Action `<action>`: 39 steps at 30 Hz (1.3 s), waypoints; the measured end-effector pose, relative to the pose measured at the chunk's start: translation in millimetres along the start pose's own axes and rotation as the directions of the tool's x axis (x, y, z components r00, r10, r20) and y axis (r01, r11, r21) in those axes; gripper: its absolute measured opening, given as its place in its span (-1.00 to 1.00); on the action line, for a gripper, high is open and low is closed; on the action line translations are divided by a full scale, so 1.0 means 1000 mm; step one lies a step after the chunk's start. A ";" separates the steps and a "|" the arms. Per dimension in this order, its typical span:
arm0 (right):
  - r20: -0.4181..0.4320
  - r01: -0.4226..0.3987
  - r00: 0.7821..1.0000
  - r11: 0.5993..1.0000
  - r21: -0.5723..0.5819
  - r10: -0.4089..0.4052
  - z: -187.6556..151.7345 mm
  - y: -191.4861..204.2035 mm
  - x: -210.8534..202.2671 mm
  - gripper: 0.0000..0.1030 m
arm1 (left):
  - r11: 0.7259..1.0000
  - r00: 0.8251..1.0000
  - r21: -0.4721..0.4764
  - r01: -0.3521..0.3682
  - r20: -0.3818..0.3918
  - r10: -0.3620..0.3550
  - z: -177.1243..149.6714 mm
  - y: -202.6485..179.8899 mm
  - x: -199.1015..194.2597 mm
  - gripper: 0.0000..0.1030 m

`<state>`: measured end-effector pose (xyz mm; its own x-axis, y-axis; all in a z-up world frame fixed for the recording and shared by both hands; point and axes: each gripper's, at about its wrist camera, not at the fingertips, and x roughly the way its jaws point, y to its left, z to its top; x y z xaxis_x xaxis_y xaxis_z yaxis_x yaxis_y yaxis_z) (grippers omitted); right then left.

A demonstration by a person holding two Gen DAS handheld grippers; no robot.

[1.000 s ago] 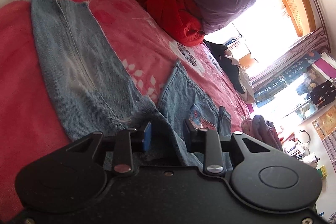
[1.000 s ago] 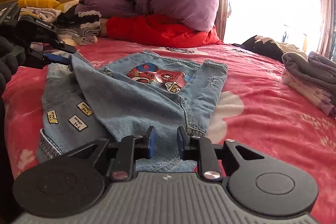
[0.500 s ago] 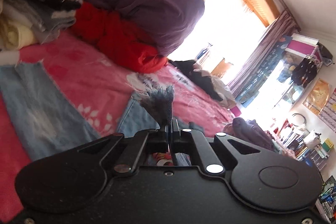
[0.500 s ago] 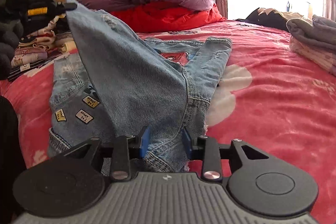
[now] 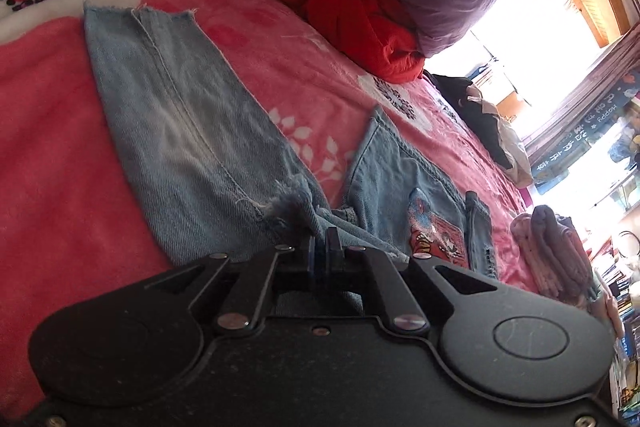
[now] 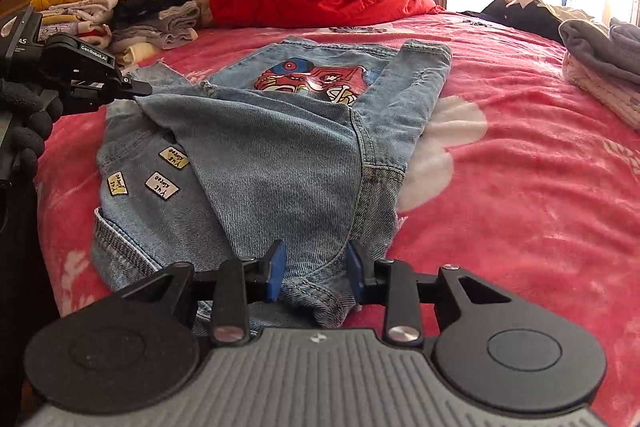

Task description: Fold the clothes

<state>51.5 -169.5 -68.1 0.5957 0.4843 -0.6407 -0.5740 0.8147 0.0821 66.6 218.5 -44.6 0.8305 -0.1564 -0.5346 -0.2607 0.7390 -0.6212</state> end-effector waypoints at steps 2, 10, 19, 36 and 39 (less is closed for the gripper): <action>0.003 0.003 1.000 1.000 -0.007 -0.003 0.000 0.001 -0.001 -0.35 | 0.999 0.998 0.011 0.049 0.038 -0.050 0.002 -0.005 -0.008 -1.00; 0.101 -0.008 0.995 0.996 -0.088 0.017 0.007 0.013 -0.016 -0.33 | 0.976 0.974 0.109 0.186 0.107 -0.198 0.006 -0.042 -0.024 -1.00; 0.202 -0.126 0.974 0.988 0.091 0.105 0.022 -0.012 -0.003 -0.32 | 0.949 0.951 0.178 0.261 0.123 -0.285 0.029 -0.111 -0.014 -1.00; 0.048 0.060 0.998 0.944 -0.325 -0.046 0.009 0.056 0.003 -0.81 | 0.960 0.961 0.142 0.240 0.102 -0.256 0.032 -0.150 0.013 -1.00; 0.061 -0.075 0.995 0.997 0.028 0.073 0.010 0.019 -0.009 -0.93 | 0.958 0.966 0.160 0.238 0.066 -0.251 0.035 -0.169 0.037 -1.00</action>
<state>41.0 -155.5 -52.8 0.5852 0.5613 -0.5852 -0.6013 0.7846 0.1514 158.6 110.6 60.0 0.9000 -0.2932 -0.3227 0.0267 0.7758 -0.6305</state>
